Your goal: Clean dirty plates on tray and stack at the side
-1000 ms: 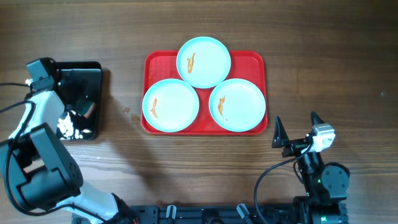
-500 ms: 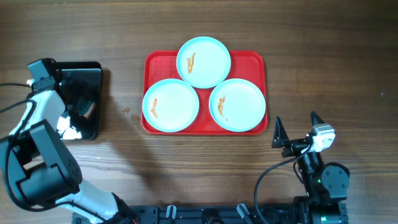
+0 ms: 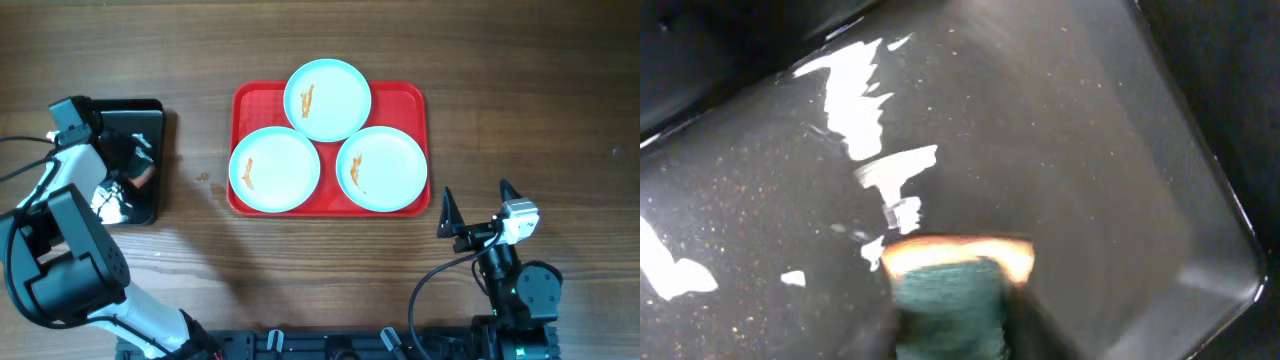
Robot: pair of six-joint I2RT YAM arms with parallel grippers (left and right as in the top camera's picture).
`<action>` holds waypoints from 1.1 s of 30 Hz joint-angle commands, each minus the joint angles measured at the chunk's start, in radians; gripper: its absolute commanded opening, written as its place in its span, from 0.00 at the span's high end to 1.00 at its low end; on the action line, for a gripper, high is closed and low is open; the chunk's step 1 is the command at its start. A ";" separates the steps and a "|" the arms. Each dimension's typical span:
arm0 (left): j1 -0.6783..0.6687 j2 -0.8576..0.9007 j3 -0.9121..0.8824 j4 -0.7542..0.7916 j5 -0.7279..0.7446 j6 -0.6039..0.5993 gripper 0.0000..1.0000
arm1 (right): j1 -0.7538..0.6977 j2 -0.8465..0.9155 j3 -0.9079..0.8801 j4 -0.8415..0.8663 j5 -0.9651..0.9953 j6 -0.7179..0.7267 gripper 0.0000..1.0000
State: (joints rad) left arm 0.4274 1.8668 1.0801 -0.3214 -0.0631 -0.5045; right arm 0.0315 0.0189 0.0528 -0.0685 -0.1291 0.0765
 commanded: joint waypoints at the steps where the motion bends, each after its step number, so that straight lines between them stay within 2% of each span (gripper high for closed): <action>1: 0.003 0.011 0.000 -0.005 -0.018 0.004 0.96 | -0.005 -0.014 -0.016 0.005 0.018 -0.014 0.00; 15: 0.003 -0.145 0.000 -0.053 -0.017 0.003 0.96 | -0.005 -0.014 -0.016 0.005 0.018 -0.014 0.00; 16: 0.003 -0.146 0.000 -0.056 -0.017 0.003 0.85 | -0.005 -0.014 -0.016 0.005 0.018 -0.014 0.00; 17: 0.003 -0.146 0.000 -0.062 -0.017 0.003 0.53 | -0.005 -0.014 -0.016 0.005 0.018 -0.014 0.00; 18: 0.003 -0.146 0.000 -0.067 -0.017 0.003 0.13 | -0.005 -0.014 -0.016 0.005 0.018 -0.014 0.00; 19: 0.003 -0.145 0.000 -0.075 -0.017 0.003 0.00 | -0.005 -0.014 -0.016 0.005 0.018 -0.014 0.00; 26: 0.003 -0.145 0.000 -0.133 -0.013 0.003 0.00 | -0.005 -0.014 -0.016 0.005 0.018 -0.014 0.00; 31: 0.003 -0.145 0.000 -0.198 0.079 0.003 0.01 | -0.005 -0.014 -0.016 0.005 0.018 -0.014 0.00; 33: 0.002 -0.144 0.000 -0.224 0.101 0.002 0.07 | -0.005 -0.014 -0.016 0.005 0.018 -0.014 0.00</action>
State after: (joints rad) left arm 0.4274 1.7336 1.0801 -0.5186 -0.0269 -0.5060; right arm 0.0315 0.0189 0.0528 -0.0685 -0.1291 0.0765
